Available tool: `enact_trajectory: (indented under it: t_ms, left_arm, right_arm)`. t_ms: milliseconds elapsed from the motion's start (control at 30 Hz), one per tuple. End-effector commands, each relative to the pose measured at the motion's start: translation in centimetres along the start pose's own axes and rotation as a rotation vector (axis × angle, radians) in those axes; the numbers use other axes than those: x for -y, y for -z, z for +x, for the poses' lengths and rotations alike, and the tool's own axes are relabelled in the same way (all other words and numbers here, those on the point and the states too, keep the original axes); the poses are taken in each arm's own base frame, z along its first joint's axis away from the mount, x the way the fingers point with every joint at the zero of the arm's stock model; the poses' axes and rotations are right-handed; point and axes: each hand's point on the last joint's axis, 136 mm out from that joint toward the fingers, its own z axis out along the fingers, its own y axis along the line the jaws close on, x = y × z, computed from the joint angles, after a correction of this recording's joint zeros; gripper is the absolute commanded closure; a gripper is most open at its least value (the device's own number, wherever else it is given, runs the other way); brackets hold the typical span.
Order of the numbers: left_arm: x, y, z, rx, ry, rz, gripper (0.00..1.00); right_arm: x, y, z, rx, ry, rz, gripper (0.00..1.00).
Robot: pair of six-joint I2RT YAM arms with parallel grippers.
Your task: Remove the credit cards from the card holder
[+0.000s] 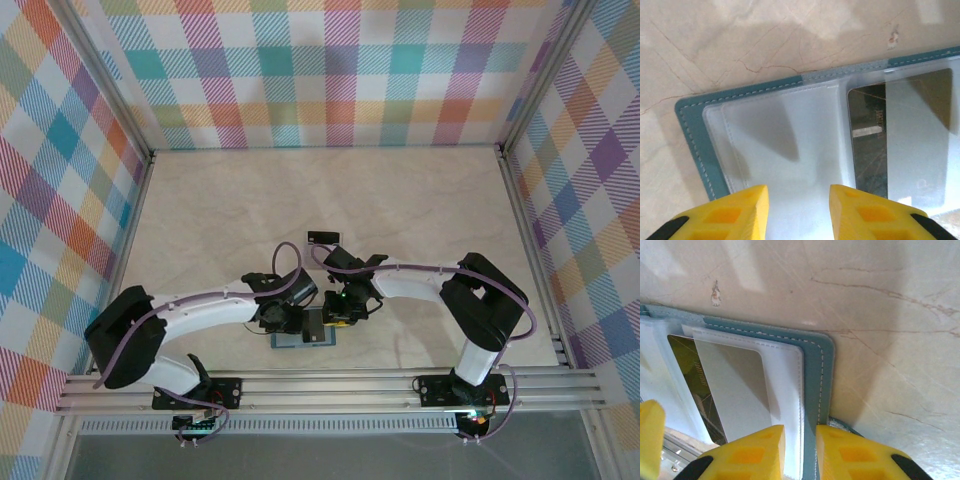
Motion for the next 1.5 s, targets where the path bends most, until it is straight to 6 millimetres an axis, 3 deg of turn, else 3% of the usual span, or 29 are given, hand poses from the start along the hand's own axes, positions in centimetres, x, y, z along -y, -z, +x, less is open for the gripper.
enact_trajectory:
  t_ms: [0,267,500,867,1033,1467]
  left_arm:
    - [0.2,1.5,-0.4,0.033,0.015,0.036,0.62]
    - [3.6,3.0,-1.4,0.066,0.092,0.253,0.64]
    - [4.5,1.6,-1.2,0.022,0.154,0.343,0.67]
    - [3.9,0.0,-1.4,0.006,0.207,0.398,0.68]
    - [4.0,-0.2,-1.6,0.009,0.211,0.413,0.67]
    - [2.2,-1.1,-1.3,0.011,0.237,0.345,0.65]
  right_arm:
    - [-0.1,1.3,0.5,0.001,-0.006,0.016,0.74]
    - [-2.3,2.0,0.6,0.01,0.027,-0.04,0.76]
    - [-2.8,0.3,0.5,-0.021,0.023,-0.051,0.77]
    - [-0.7,-2.2,0.7,-0.054,0.0,0.012,0.79]
    - [-0.7,-2.2,0.6,-0.052,0.0,0.015,0.81]
    - [-0.8,-2.4,0.5,-0.061,0.002,0.015,0.82]
